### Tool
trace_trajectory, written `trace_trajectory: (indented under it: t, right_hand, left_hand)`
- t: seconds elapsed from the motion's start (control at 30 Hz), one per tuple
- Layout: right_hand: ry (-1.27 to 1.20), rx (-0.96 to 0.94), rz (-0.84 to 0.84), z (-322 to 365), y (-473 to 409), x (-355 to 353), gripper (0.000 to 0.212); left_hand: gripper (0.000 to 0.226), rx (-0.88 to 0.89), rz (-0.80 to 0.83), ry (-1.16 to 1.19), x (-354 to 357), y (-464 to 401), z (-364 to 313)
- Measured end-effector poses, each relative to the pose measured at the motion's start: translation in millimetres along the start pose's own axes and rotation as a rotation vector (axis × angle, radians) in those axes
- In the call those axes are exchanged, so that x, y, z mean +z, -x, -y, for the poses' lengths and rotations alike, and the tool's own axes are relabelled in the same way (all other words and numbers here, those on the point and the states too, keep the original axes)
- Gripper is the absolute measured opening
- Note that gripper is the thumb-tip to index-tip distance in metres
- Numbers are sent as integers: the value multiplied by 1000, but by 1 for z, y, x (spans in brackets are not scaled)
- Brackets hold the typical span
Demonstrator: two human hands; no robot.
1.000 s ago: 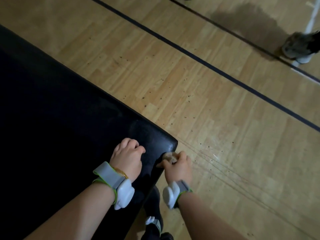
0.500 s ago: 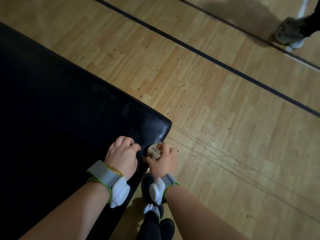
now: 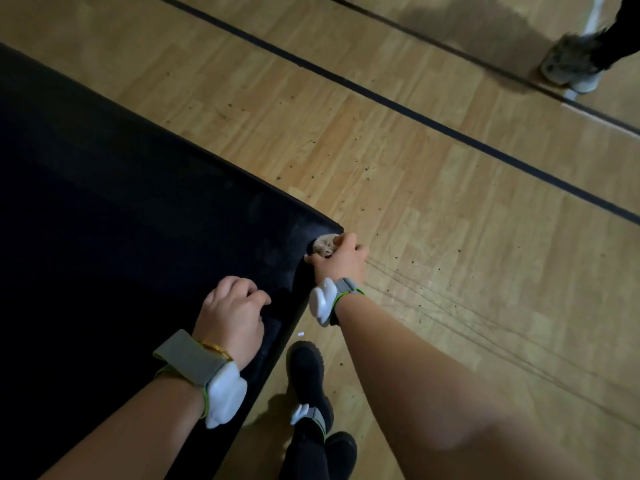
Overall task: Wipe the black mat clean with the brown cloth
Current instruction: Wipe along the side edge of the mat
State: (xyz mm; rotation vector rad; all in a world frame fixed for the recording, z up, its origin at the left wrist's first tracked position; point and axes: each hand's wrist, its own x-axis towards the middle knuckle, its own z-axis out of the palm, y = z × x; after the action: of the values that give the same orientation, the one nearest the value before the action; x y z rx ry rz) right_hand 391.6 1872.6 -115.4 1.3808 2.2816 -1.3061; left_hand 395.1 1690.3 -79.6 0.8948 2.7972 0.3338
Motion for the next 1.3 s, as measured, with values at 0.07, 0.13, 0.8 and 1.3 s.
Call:
trace_trajectory:
  t: [0.07, 0.13, 0.8, 1.3]
  right_hand:
    - [-7, 5, -6, 0, 2, -1, 40]
    - [32, -16, -15, -2, 18, 6, 32]
    - [186, -79, 125, -27, 78, 26, 34]
    - [299, -161, 117, -35, 87, 37, 23]
  left_hand:
    - [41, -4, -8, 5, -1, 6, 3]
    - [42, -3, -31, 1, 2, 10, 5]
    - [32, -76, 83, 10, -1, 31, -2]
    - [44, 22, -43, 25, 12, 56, -2]
